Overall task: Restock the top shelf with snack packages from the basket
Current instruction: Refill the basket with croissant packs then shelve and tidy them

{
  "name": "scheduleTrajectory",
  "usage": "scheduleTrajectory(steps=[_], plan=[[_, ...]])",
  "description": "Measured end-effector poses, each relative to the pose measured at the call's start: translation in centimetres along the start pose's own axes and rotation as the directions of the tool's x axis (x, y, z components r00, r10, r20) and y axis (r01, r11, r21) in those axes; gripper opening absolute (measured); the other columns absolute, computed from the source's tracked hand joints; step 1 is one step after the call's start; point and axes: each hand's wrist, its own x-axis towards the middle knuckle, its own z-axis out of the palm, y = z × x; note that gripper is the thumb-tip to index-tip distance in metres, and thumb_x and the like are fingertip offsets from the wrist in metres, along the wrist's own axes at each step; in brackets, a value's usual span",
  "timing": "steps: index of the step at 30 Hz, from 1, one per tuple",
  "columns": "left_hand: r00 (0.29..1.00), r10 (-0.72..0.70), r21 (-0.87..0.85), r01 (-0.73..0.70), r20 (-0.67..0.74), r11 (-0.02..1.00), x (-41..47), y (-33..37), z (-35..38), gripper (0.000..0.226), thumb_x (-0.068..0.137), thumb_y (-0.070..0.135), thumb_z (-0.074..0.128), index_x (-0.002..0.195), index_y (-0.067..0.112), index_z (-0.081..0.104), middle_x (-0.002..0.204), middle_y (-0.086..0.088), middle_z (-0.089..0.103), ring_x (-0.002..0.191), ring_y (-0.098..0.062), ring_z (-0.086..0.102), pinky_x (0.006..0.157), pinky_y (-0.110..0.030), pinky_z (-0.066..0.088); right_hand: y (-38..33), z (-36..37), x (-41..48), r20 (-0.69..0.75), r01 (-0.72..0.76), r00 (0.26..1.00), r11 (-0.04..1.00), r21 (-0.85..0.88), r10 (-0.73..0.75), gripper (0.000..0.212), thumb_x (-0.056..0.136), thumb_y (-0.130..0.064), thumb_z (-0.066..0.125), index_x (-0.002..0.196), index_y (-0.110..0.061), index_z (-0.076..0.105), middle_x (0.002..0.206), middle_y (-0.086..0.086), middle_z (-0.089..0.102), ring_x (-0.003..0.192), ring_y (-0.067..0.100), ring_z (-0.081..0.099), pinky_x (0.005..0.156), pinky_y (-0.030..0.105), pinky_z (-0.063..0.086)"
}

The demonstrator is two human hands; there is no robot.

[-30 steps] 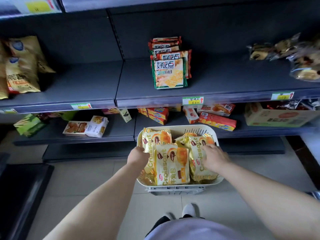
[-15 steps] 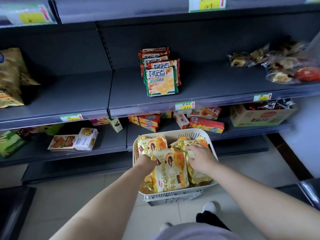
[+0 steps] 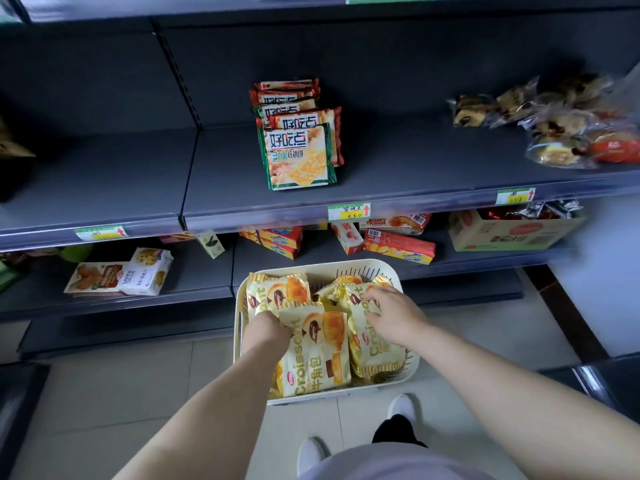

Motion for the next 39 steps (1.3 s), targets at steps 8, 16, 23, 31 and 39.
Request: scheduleTrajectory(steps=[8, 16, 23, 31, 39], plan=[[0.996, 0.005, -0.333, -0.035, -0.091, 0.942, -1.1, 1.9, -0.8, 0.008, 0.091, 0.021, 0.066, 0.094, 0.015, 0.061, 0.085, 0.002, 0.056, 0.073, -0.016, 0.054, 0.064, -0.026, 0.040, 0.2, -1.7, 1.5, 0.067, 0.037, 0.997, 0.999, -0.004, -0.037, 0.041, 0.093, -0.019, 0.053, 0.133, -0.027, 0.053, 0.143, -0.004, 0.046, 0.128, 0.018, 0.047, 0.101, 0.032, 0.043], [0.954, 0.291, -0.342, -0.299, -0.077, 0.891, -2.7, 4.1, -4.1, 0.028, 0.092, 0.015, 0.065, 0.071, 0.019, 0.048, 0.075, 0.003, 0.053, 0.071, -0.017, 0.048, 0.060, -0.026, 0.037, -2.8, -3.0, 1.3, 0.116, 0.211, 0.970, 0.977, 0.021, -0.212, 0.083, 0.080, -0.043, 0.072, 0.148, -0.029, 0.027, 0.153, -0.003, 0.032, 0.138, 0.018, 0.034, 0.108, 0.036, 0.037], [0.859, 0.507, -0.215, -0.510, -0.072, 0.833, -5.3, 6.1, -7.1, 0.026, 0.093, 0.016, 0.064, 0.073, 0.019, 0.047, 0.074, 0.003, 0.057, 0.061, -0.014, 0.046, 0.052, -0.024, 0.035, -4.0, -2.0, 0.1, 0.102, 0.135, 0.984, 0.986, 0.098, -0.145, 0.096, 0.069, -0.053, 0.079, 0.144, -0.024, 0.028, 0.142, 0.000, 0.046, 0.128, 0.023, 0.046, 0.101, 0.039, 0.042], [0.815, 0.536, -0.176, -0.574, -0.222, 0.800, -6.1, 5.5, -7.8, 0.030, 0.093, 0.027, 0.063, 0.121, 0.019, 0.060, 0.115, 0.001, 0.065, 0.092, -0.016, 0.059, 0.074, -0.030, 0.049, -3.3, -0.7, -2.8, -0.064, -0.019, 0.997, 0.930, 0.367, 0.046, 0.070, 0.072, -0.054, 0.076, 0.127, -0.022, 0.044, 0.119, -0.003, 0.059, 0.106, 0.021, 0.058, 0.089, 0.040, 0.051], [0.938, 0.276, -0.510, -0.136, 0.209, 0.849, -6.6, 4.5, -7.0, 0.084, 0.079, 0.060, 0.070, 0.145, 0.020, 0.037, 0.137, -0.003, 0.054, 0.122, -0.029, 0.052, 0.098, -0.048, 0.044, 1.1, -0.9, -6.3, -0.024, -0.118, 0.968, 0.533, 0.838, 0.251, 0.071, 0.067, -0.045, 0.084, 0.124, -0.023, 0.048, 0.122, 0.003, 0.060, 0.109, 0.022, 0.060, 0.097, 0.046, 0.049]])
